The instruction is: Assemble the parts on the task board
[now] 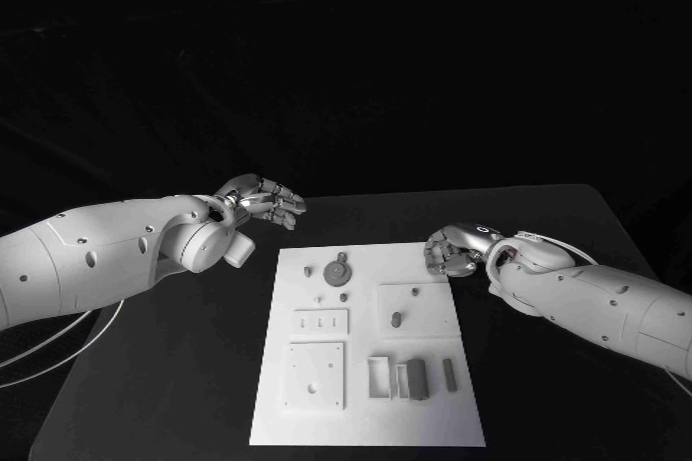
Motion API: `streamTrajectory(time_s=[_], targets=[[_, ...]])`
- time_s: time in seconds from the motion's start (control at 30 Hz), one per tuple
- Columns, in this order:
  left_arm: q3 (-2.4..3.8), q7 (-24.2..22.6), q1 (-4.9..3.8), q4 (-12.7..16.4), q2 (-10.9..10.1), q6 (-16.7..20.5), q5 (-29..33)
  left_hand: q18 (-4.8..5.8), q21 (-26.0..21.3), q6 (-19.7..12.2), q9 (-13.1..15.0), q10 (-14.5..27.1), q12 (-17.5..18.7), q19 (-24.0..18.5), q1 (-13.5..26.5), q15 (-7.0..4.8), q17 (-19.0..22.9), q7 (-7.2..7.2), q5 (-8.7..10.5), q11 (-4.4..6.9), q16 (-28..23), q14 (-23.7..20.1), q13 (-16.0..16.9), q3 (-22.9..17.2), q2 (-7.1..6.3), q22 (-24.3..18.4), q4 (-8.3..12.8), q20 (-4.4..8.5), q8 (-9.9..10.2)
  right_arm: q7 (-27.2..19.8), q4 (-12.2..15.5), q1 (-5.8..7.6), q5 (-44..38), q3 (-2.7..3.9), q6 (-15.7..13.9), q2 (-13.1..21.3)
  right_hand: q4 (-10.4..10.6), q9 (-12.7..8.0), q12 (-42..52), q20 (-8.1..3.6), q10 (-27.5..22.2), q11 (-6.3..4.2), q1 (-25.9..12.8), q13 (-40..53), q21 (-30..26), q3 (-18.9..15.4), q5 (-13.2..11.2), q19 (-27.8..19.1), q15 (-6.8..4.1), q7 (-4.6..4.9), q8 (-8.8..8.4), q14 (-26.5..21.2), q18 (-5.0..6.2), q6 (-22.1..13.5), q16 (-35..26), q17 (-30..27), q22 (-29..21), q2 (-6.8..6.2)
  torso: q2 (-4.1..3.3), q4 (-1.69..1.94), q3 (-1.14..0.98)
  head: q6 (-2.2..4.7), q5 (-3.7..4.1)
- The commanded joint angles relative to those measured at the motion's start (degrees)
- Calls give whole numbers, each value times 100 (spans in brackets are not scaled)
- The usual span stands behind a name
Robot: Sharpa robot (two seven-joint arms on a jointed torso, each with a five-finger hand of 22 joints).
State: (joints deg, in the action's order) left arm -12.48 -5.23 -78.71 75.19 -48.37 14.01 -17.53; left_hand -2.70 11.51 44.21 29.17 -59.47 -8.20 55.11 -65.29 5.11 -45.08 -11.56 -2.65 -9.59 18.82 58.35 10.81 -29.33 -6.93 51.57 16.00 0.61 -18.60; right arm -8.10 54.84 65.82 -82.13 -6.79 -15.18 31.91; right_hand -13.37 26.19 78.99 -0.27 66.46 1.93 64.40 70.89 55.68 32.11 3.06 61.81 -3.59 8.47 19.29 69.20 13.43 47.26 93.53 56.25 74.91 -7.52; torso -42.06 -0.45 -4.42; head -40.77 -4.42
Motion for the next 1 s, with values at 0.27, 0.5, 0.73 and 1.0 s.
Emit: streamTrajectory(time_s=[0.27,0.5,0.73,1.0], targets=[[8,-28,-18,23,-11,-47,-29,-61,-28,26,5,-6,21,18,24,-4,-8,7,-22,16,-25,37,9,29,37,6,3,1,18,-13,-9,-9,-11,-10,-5,-23,-40,8,26,-41,18,29,0,-8,33,-3,-26,-5,-8,9,22,38,157,56,9,9,100,71,3,-3,-3,-26,-27],[8,-21,-21,25,-17,-57,-30,-61,-29,26,5,-6,22,19,28,-4,-10,7,-21,15,-27,38,10,30,37,7,1,0,19,-5,-26,-10,-11,-11,-21,-31,-62,19,42,-43,32,40,-20,-14,38,5,-26,-1,1,20,42,46,157,122,8,14,97,145,4,-6,-6,-35,-28],[9,-29,-22,10,-6,-42,-40,-61,-30,26,5,-6,23,19,31,-4,-13,6,-21,15,-30,39,11,31,36,8,-1,0,20,18,-40,-10,-31,-11,-52,-34,-84,25,43,-43,16,50,-35,-41,41,15,-26,0,10,31,51,45,157,169,7,6,95,217,4,-3,-5,-47,-53],[8,-30,-20,-33,34,-55,-40,-61,-31,26,5,-6,24,20,33,-4,-16,6,-22,15,-33,40,12,31,37,9,-2,0,21,22,-39,-10,-32,-11,-41,-19,-91,25,38,-42,4,54,-48,-57,40,15,-26,-3,14,35,49,35,157,178,5,-9,94,229,-4,-15,-3,-52,-32]])
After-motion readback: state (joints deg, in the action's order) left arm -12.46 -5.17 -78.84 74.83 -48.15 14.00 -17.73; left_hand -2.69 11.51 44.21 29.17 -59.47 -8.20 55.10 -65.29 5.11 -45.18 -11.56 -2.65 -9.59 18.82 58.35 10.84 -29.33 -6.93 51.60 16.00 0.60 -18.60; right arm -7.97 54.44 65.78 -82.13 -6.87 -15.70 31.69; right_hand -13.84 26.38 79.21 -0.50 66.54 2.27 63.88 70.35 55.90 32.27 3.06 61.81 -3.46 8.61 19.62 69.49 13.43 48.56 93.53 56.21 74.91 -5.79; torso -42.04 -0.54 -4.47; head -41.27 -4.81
